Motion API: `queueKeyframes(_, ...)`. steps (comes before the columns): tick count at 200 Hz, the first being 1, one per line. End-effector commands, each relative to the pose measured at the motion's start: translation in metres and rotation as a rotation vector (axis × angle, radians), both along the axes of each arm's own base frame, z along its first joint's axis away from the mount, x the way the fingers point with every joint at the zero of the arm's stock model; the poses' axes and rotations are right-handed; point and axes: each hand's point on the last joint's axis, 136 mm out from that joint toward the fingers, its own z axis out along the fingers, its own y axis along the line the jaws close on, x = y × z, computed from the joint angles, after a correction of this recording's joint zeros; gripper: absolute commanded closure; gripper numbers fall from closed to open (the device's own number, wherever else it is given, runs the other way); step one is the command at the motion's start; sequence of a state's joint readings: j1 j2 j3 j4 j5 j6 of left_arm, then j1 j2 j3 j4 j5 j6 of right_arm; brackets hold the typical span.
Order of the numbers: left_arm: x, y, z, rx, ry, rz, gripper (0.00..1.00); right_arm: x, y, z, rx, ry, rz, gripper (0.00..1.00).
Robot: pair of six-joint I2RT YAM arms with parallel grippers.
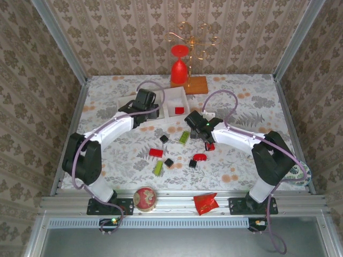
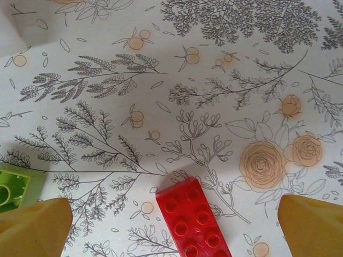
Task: Sort the legos into containers by color
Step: Place the lego in the container.
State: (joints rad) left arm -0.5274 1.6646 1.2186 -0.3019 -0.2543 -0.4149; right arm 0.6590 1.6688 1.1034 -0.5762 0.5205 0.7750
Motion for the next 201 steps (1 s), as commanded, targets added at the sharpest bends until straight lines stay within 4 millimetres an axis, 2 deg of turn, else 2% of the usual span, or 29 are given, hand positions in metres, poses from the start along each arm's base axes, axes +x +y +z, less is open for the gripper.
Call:
queueKeyframes(1,0.014,-0.005,0.005,0.022,-0.015,-0.036,0.48,-0.005,-0.013,0.013,-0.013,-0.042,-0.049,0.00)
queueKeyframes(54,0.034,-0.011,-0.010,0.043,0.010,-0.047,0.46,-0.012,-0.021,0.014,-0.021,-0.037,-0.069,0.00)
queueKeyframes(90,0.039,-0.008,-0.013,0.049,0.024,-0.025,0.39,-0.014,-0.023,0.013,-0.022,-0.029,-0.073,0.00)
queueKeyframes(152,0.038,-0.005,-0.005,0.028,0.009,0.001,0.15,-0.016,-0.023,0.018,-0.013,-0.029,-0.061,0.00)
queueKeyframes(180,0.032,-0.005,0.005,0.008,-0.006,0.000,0.11,-0.018,-0.025,0.022,-0.002,-0.045,-0.067,0.00)
queueKeyframes(201,0.020,-0.005,0.011,-0.001,-0.014,-0.008,0.11,-0.021,-0.027,0.022,0.001,-0.051,-0.071,0.00)
